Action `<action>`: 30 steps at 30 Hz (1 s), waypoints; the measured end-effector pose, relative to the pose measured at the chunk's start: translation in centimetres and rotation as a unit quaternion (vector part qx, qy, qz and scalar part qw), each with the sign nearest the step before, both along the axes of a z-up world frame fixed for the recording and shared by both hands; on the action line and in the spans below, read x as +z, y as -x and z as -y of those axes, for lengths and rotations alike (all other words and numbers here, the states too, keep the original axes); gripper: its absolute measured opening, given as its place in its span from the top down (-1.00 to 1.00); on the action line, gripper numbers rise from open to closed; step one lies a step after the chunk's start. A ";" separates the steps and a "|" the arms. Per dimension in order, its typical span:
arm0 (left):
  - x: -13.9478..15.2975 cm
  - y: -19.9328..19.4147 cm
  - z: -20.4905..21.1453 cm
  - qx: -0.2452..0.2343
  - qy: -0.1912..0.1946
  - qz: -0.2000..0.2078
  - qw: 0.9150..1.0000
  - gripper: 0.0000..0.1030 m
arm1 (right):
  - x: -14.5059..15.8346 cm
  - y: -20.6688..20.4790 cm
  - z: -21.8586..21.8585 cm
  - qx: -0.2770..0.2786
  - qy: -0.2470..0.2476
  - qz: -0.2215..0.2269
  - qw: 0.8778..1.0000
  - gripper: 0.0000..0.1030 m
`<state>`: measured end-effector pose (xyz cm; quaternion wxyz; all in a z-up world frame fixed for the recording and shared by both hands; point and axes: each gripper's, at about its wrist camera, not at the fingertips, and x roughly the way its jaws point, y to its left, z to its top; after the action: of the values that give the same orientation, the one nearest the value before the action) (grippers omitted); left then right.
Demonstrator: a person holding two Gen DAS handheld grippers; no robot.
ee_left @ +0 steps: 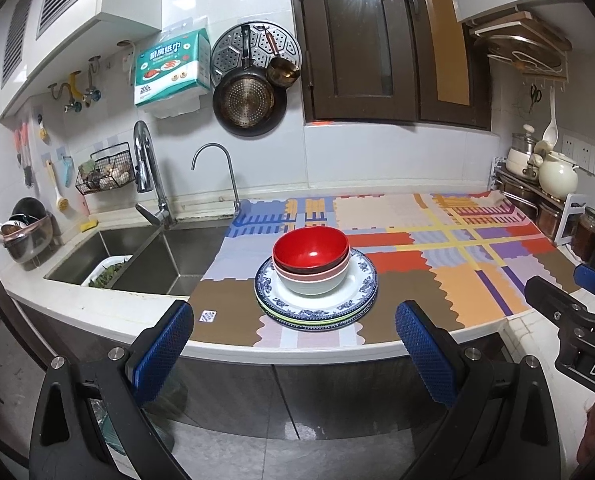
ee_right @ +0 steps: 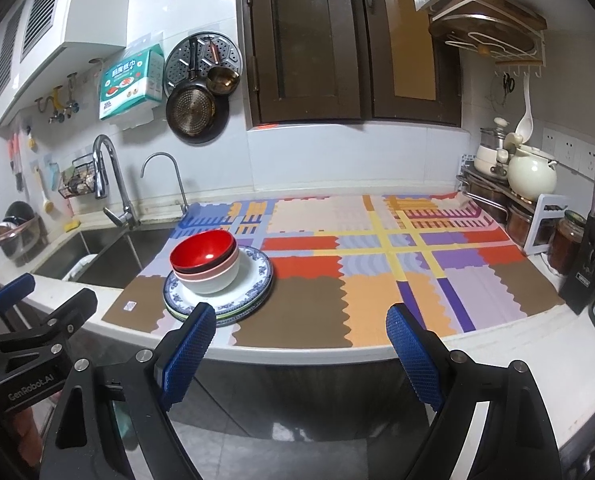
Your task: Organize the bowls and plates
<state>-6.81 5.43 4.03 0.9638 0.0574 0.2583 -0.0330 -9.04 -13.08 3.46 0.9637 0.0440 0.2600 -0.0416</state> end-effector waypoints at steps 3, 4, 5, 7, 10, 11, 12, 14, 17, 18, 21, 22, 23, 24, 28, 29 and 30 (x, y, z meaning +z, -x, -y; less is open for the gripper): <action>0.0 0.0 -0.2 0.001 0.001 -0.001 1.000 -1.00 | 0.0 0.0 -0.1 0.001 0.000 -0.001 1.000 -0.70; 0.0 0.0 -0.3 0.001 0.001 -0.001 1.000 -1.00 | 0.0 0.1 -0.2 0.001 0.000 0.000 1.000 -0.70; 0.0 0.0 -0.3 0.000 0.002 0.000 1.000 -1.00 | 0.0 0.1 -0.3 0.001 0.001 0.000 1.000 -0.70; 0.0 0.0 -0.2 0.000 0.001 0.001 1.000 -1.00 | 0.1 0.2 -0.4 0.001 0.003 0.002 1.000 -0.70; 0.0 -0.1 -0.2 0.000 0.001 0.000 1.000 -1.00 | 0.2 0.2 -0.5 0.001 0.003 0.002 1.000 -0.70; 0.0 -0.1 -0.2 0.000 0.000 0.000 1.000 -1.00 | 0.2 0.2 -0.5 0.001 0.004 0.001 1.000 -0.70; 0.0 0.0 -0.2 0.000 0.000 0.001 1.000 -1.00 | 0.1 0.2 -0.4 0.000 0.003 0.002 1.000 -0.70; 0.1 -0.1 -0.3 -0.001 0.000 0.002 1.000 -1.00 | 0.2 0.2 -0.4 -0.001 0.003 0.001 1.000 -0.70; 0.1 -0.1 -0.3 -0.003 0.000 0.001 1.000 -1.00 | 0.2 0.2 -0.5 -0.001 0.003 0.000 1.000 -0.70; 0.0 -0.1 -0.3 -0.003 0.000 0.001 1.000 -1.00 | 0.2 0.2 -0.5 -0.001 0.002 0.001 1.000 -0.70; 0.0 -0.2 -0.4 -0.003 -0.001 0.000 1.000 -1.00 | 0.2 0.2 -0.5 -0.001 0.002 0.001 1.000 -0.70; 0.0 -0.2 -0.5 -0.003 -0.001 0.000 1.000 -1.00 | 0.2 0.2 -0.5 -0.002 0.002 0.001 1.000 -0.70; 0.0 -0.2 -0.5 -0.002 -0.001 -0.001 1.000 -1.00 | 0.2 0.2 -0.5 -0.001 0.002 0.000 1.000 -0.70; 0.0 -0.3 -0.6 -0.003 -0.001 -0.001 1.000 -1.00 | 0.1 0.1 -0.6 -0.001 0.002 0.000 1.000 -0.70; -0.1 -0.5 -0.9 -0.002 0.003 -0.006 1.000 -1.00 | 0.0 0.0 -0.9 -0.003 0.000 -0.002 1.000 -0.70; -0.1 -0.6 -1.0 -0.002 0.004 -0.006 1.000 -1.00 | 0.0 -0.1 -0.9 -0.002 0.000 -0.002 1.000 -0.70; -0.1 -0.6 -1.0 -0.001 0.004 -0.007 1.000 -1.00 | 0.0 -0.1 -1.0 -0.002 0.001 -0.002 1.000 -0.70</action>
<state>-6.24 6.40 3.91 0.9621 0.0536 0.2650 -0.0358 -8.94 -12.06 3.45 0.9631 0.0434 0.2621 -0.0435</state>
